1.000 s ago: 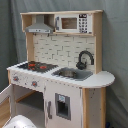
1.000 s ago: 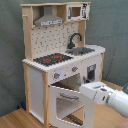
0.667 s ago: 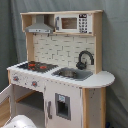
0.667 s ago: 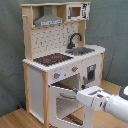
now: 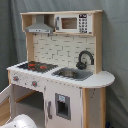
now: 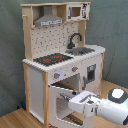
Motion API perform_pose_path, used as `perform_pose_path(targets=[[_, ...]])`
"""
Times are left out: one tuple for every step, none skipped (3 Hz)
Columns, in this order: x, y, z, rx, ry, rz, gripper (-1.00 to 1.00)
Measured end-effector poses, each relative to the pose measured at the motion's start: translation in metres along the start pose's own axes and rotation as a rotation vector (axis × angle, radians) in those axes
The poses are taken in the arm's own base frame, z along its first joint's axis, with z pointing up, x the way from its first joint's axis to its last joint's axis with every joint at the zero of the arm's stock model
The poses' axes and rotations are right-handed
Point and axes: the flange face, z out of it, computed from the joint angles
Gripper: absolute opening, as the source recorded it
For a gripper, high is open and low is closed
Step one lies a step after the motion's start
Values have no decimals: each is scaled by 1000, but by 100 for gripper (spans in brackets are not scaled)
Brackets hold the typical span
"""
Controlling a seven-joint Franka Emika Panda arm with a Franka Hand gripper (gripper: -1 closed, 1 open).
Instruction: Play with the kitchen
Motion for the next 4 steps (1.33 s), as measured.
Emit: perform_pose_path(targets=[[23, -36, -3, 81, 45, 28, 100], [28, -49, -1, 141, 52, 139, 100], [30, -63, 1, 179, 42, 245, 100], [36, -83, 0, 211, 29, 352, 100]])
